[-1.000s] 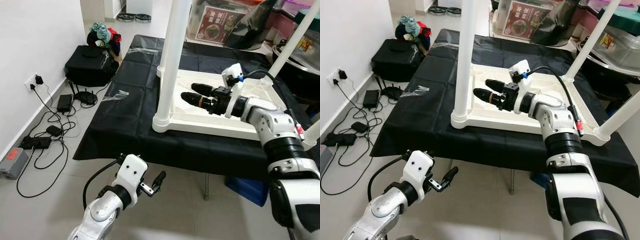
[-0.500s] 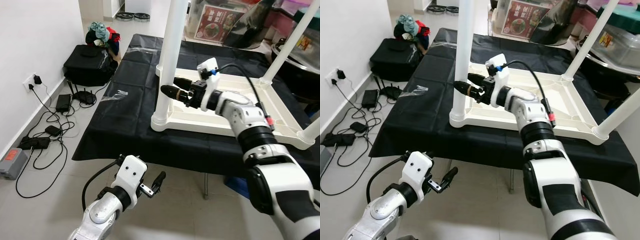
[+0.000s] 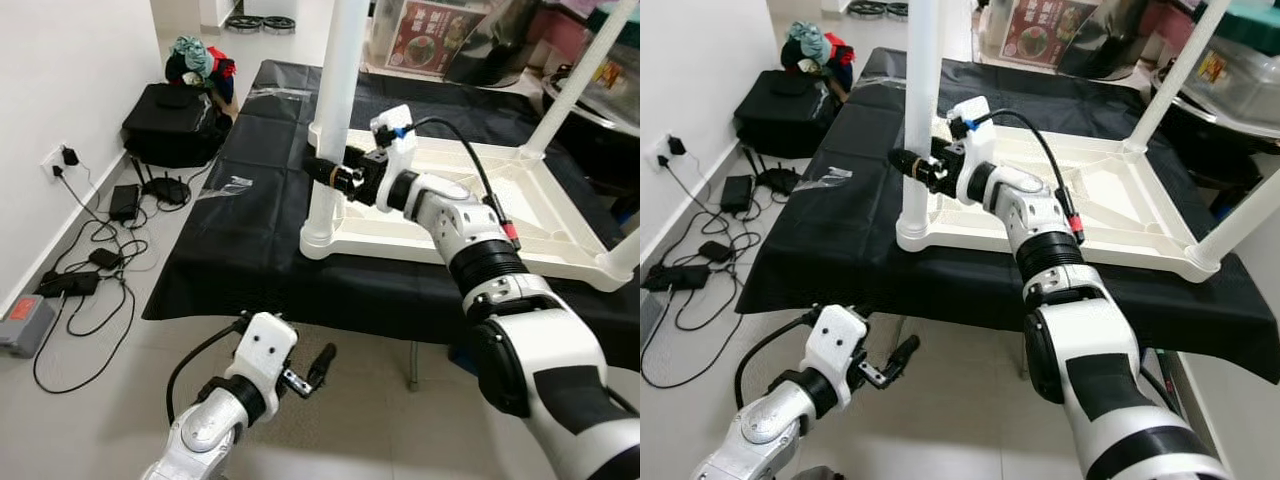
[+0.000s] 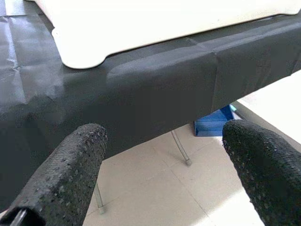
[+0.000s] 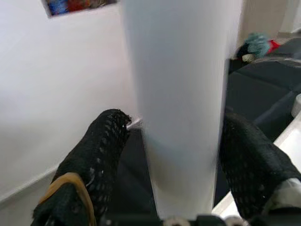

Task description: Building children table

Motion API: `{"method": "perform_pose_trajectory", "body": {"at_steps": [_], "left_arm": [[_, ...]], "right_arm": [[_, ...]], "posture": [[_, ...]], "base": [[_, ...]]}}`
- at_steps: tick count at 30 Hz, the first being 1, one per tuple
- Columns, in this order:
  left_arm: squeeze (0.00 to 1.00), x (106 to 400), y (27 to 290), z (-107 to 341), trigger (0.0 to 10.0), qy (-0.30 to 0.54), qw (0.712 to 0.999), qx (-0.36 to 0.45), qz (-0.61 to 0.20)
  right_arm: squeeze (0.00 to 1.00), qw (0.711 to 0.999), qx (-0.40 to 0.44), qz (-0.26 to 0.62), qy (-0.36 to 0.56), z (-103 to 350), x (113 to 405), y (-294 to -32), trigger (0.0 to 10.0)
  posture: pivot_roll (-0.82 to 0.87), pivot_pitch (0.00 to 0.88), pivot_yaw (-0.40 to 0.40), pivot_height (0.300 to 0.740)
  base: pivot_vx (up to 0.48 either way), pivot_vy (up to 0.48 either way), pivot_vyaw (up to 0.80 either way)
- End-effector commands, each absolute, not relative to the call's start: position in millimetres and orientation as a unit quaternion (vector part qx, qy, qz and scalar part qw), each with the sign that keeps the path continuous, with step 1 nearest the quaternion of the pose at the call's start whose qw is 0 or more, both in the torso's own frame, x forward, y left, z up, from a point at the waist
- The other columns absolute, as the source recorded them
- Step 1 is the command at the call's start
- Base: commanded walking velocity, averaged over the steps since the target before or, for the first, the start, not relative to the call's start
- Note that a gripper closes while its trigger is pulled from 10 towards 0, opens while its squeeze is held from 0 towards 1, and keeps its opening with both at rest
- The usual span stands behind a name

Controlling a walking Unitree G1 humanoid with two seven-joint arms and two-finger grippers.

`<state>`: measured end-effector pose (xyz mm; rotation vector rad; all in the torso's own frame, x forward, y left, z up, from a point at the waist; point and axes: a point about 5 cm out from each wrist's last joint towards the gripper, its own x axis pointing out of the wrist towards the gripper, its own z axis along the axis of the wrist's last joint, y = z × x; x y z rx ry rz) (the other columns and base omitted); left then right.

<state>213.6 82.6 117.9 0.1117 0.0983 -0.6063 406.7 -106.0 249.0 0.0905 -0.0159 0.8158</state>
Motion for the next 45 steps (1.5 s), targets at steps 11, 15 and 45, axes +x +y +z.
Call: {"method": "perform_pose_trajectory", "body": {"at_steps": [11, 15, 45], "left_arm": [[0.0, 203.6, 77.7, 120.2, 10.0, 0.055, 0.951, 0.049, -0.3], [0.0, 204.5, 77.5, 119.8, 10.0, 0.056, 0.951, 0.049, -0.3], [0.0, 219.4, 81.1, 117.0, 10.0, 0.05, 0.948, 0.076, -0.306]], "right_arm": [[0.0, 0.929, 0.097, 0.356, -0.015, 248.9, 411.4, -82.6, 0.0], [0.0, 0.932, 0.096, 0.349, -0.014, 247.8, 411.9, -83.7, 0.0], [0.0, 0.968, 0.08, -0.237, 0.003, 211.7, 386.3, -181.5, 0.0]], "posture": [[0.18, 0.128, -0.149, 0.74], [0.18, 0.123, -0.149, 0.74], [0.16, 0.077, -0.106, 0.74]], "base": [[0.0, 0.0, 0.0], [0.0, 0.0, 0.0], [0.0, 0.0, 0.0]]}}
